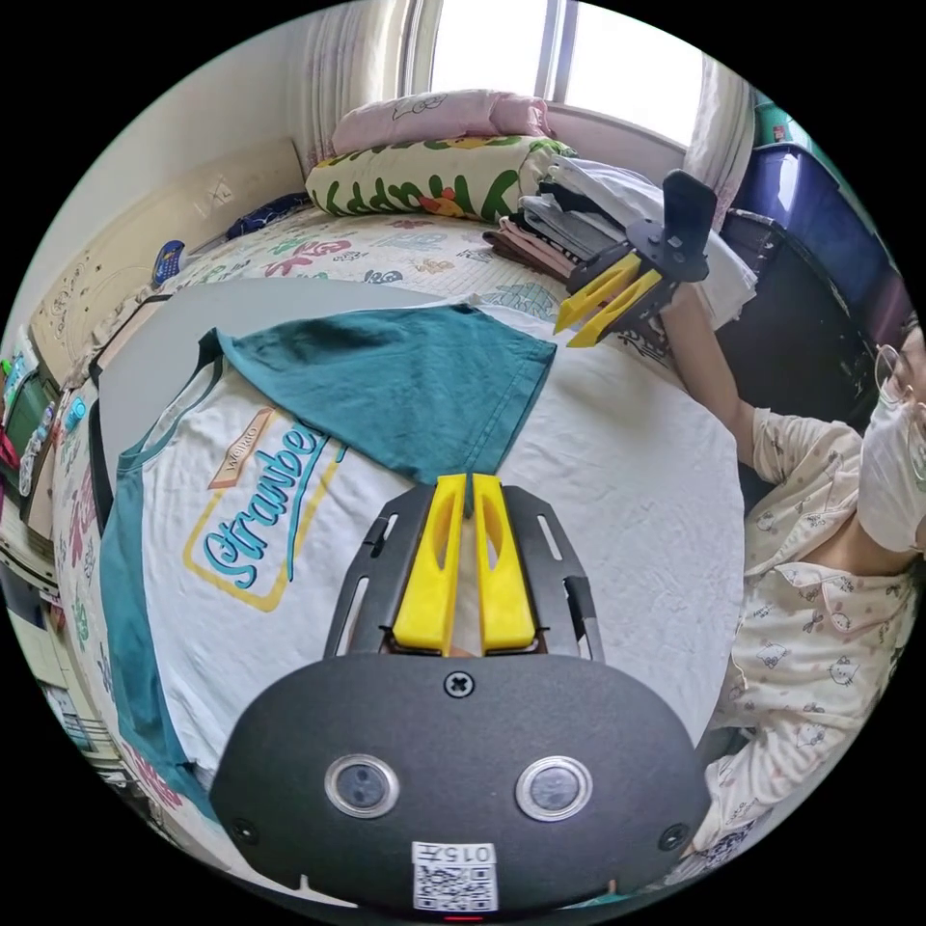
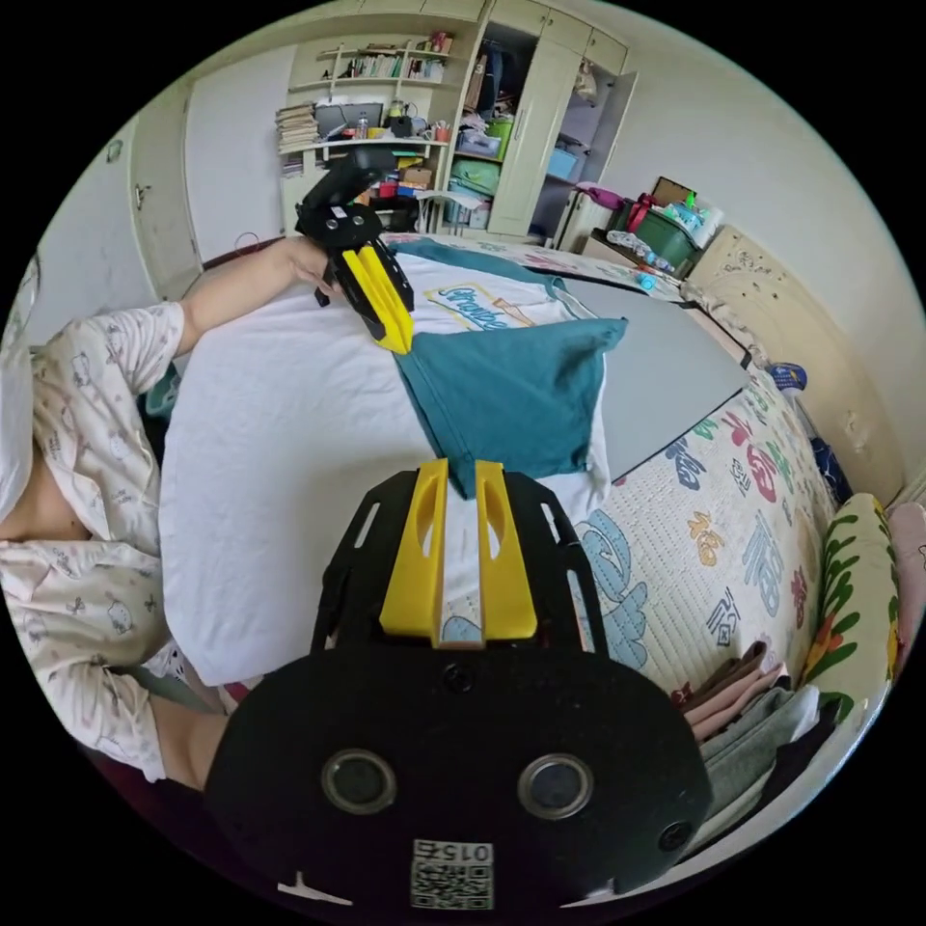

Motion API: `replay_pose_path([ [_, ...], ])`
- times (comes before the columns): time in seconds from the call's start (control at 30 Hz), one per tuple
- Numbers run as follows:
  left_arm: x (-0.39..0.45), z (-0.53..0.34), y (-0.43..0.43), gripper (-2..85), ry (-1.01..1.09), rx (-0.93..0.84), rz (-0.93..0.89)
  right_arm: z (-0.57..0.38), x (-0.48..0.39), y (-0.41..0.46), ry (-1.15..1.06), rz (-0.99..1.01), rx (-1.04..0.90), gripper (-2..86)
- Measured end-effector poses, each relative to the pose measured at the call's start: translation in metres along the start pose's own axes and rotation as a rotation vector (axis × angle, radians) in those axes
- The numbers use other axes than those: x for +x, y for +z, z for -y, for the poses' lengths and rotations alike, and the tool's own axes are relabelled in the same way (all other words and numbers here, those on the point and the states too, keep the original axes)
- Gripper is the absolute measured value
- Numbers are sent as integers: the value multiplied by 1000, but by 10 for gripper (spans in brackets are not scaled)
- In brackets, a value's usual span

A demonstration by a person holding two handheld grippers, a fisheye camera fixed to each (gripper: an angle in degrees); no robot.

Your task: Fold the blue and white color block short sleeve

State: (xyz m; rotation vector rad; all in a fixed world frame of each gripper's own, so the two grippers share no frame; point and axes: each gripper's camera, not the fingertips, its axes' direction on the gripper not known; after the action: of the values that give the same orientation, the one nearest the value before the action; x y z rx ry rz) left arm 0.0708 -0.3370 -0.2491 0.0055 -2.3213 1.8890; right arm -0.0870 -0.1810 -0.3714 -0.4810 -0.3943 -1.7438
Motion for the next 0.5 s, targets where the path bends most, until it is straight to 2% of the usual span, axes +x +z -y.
replay_pose_path([
  [0.07,9,-21,6,8,-8,6,-15,-2,6,14,3,27,-65,23],
  [0.17,26,-51,12,8,-8,7,-16,-10,7,13,-8,20,-64,-4],
  [0.37,63,-125,24,9,3,10,-1,-22,3,15,-41,-1,-89,-10],
  [0.5,82,-181,30,12,1,13,-4,-24,7,1,4,-23,33,-10],
])
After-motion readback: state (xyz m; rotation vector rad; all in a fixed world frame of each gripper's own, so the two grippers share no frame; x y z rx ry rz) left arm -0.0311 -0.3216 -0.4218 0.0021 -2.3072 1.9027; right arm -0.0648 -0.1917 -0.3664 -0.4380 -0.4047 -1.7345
